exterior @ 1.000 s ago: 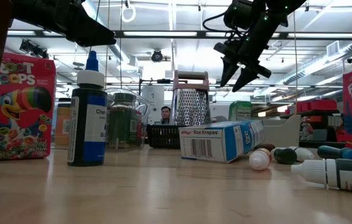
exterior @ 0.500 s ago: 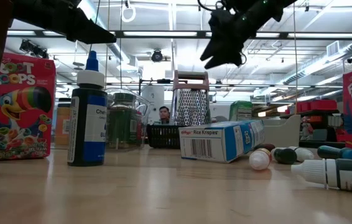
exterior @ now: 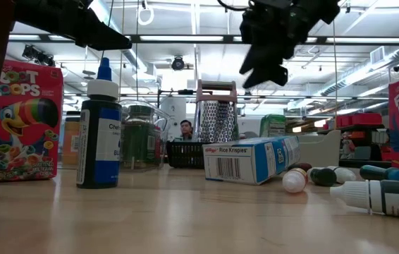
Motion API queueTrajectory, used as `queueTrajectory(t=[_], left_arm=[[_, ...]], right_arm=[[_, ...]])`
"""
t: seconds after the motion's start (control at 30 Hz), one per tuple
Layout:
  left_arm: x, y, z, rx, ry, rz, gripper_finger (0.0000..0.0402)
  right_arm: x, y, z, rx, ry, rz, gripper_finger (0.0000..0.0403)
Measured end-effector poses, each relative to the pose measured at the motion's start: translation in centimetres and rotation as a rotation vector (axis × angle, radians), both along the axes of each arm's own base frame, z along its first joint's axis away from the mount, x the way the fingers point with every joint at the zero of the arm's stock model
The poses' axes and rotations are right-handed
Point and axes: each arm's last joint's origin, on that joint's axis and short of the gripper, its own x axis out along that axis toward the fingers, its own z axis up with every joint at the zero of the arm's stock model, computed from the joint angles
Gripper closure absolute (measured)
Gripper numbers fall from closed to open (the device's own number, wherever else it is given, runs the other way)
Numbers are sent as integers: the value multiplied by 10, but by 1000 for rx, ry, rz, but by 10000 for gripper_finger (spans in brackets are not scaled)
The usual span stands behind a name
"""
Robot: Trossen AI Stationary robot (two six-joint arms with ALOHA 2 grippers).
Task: Pick & Place Kitchen Items
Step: Put the blue cereal box into the gray bin
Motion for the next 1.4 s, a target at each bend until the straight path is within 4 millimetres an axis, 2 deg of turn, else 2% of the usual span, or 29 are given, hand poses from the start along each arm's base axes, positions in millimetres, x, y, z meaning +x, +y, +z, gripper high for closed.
queueTrajectory(t=[0.1,0.2,0.33,0.6,0.8,0.9,1.07,1.4], left_arm=[[0,0,0,-2,-1,0,111],[0,0,0,-2,-1,0,111],[0,0,0,-2,0,1,111],[0,0,0,-3,4,0,111],[0,0,0,-3,4,0,111],[0,0,0,-3,4,0,111],[0,0,0,-3,4,1,111],[0,0,0,-3,4,1,111]], right_arm=[[-3,5,-12,-101,14,64,195],[-3,9,-16,-217,8,153,181],[1,13,-16,-335,-28,213,159],[10,26,-7,-417,-167,333,109],[13,35,-2,-498,-245,421,91],[18,36,5,-520,-325,414,89],[22,39,13,-413,-422,328,89],[17,43,4,-478,-300,334,89]])
